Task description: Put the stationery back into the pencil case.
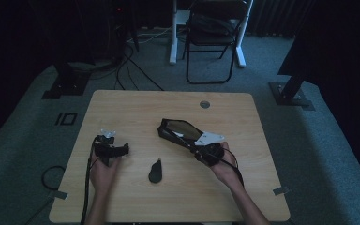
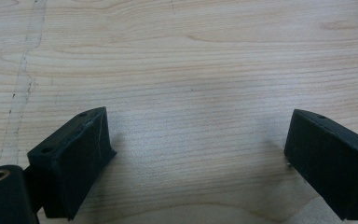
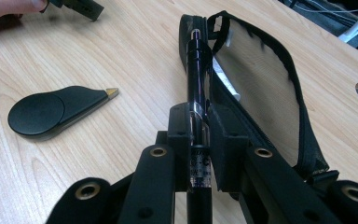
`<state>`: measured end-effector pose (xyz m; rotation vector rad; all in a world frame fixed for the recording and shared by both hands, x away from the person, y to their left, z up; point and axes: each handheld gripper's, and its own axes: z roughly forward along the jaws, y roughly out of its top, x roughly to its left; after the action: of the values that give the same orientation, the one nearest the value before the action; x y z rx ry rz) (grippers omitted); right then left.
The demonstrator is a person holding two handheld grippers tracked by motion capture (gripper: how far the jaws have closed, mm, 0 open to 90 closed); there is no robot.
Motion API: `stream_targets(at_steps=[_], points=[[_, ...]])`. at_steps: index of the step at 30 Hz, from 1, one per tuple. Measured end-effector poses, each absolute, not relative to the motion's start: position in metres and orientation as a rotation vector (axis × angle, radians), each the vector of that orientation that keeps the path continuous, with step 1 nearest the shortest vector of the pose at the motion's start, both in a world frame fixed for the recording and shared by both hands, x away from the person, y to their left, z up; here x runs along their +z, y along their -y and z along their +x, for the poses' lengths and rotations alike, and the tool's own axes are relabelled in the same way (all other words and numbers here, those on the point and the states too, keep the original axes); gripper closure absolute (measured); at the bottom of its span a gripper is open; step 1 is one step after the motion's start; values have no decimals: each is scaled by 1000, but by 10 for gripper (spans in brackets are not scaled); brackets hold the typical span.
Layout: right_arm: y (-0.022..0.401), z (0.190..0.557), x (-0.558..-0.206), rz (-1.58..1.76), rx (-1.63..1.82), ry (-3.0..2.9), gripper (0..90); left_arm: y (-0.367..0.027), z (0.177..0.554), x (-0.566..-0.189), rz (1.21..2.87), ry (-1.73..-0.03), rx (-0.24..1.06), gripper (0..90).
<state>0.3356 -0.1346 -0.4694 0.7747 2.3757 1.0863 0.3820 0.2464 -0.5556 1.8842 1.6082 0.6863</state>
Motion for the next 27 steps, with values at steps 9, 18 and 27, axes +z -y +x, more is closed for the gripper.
stream_targets(at_steps=[9, 18, 27], points=[[135, 341, -466, 786, 1100, -2359, 798, -246, 382, -556, 1884, -1608, 686, 72], [137, 347, -461, 802, 1119, -2346, 798, -246, 382, -556, 1884, -1608, 687, 72], [139, 352, -456, 805, 1128, -2334, 798, -246, 382, -556, 1884, -1608, 687, 72]])
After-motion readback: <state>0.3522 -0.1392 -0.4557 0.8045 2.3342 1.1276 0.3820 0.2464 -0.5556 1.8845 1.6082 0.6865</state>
